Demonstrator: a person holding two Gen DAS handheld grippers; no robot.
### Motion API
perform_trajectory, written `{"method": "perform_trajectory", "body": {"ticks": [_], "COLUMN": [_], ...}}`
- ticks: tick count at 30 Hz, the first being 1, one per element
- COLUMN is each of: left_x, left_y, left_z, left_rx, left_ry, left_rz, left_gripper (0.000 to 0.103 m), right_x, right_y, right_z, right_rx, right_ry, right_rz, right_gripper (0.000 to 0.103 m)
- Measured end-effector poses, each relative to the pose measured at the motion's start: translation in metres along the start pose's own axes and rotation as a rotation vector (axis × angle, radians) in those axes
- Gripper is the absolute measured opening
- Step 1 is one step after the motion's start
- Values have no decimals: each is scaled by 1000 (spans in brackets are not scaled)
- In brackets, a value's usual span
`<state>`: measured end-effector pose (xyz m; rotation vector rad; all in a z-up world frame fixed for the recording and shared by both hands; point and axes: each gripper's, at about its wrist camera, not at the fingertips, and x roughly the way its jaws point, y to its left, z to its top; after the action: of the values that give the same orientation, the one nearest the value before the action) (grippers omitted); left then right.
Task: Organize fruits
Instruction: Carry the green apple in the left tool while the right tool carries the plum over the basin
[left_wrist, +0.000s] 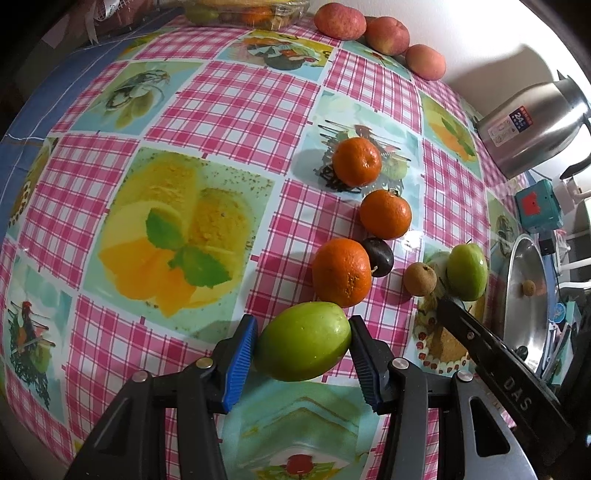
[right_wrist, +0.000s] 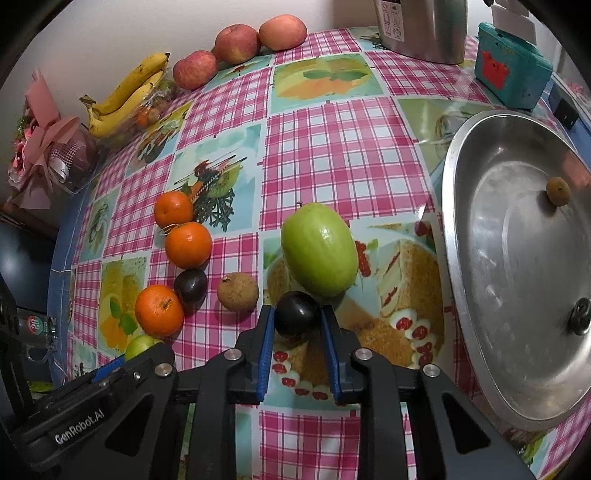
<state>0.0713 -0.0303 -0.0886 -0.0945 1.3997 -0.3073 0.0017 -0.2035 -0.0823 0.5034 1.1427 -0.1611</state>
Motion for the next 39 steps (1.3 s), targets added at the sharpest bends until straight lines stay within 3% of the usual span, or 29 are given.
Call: {"method": "perform_trajectory", "body": {"ticks": [7, 17, 27, 39], "left_x": [-10, -38, -43, -49], "left_y": [-2, -10, -28, -53], "left_z": [1, 5, 6, 3], "left_rx": [2, 41, 79, 151], "left_ry": [-29, -133, -166, -219], "left_rz": [-15, -23, -14, -14], "left_gripper": [53, 53, 53, 53], "right_x": [-20, -43, -51, -71], "right_y": [1, -6, -18, -61], "right_z": [-7, -12, -11, -10], "right_rx": [6, 33, 58, 169], "right_ry": [-29, -63, -77, -144], "right_rz": [35, 49, 69, -1], "right_gripper": [26, 26, 26, 26]}}
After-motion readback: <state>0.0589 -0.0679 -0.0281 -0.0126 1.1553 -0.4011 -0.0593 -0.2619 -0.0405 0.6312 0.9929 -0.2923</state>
